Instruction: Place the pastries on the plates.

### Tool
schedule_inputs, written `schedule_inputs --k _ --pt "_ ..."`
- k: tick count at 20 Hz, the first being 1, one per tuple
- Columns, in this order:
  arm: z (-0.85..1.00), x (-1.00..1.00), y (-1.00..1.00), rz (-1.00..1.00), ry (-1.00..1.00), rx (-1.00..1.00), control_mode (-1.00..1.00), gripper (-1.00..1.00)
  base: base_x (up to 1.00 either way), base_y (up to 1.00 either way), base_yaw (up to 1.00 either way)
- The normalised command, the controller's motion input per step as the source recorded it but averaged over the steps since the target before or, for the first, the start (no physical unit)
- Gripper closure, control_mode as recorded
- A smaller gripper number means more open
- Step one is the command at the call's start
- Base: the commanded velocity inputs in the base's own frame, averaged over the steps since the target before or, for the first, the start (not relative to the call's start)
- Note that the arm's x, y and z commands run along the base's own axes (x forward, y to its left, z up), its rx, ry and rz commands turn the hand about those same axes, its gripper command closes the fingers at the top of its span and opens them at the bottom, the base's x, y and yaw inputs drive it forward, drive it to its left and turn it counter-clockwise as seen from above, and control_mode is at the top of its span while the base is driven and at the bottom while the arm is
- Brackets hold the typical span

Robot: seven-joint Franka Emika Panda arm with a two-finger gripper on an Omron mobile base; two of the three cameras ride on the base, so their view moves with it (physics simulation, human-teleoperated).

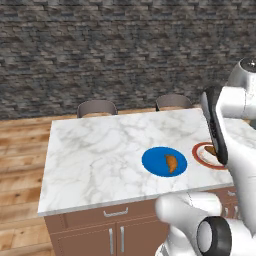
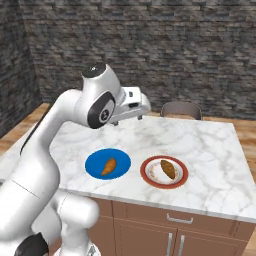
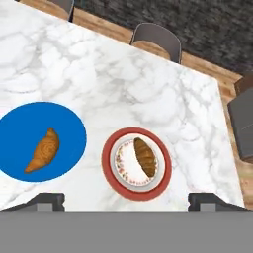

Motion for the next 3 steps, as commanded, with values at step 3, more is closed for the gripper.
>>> schedule_inputs --k 3 --pt "0.59 -1.00 0.02 -0.07 -0.19 0.04 -1.00 -1.00 0.00 0.00 0.00"
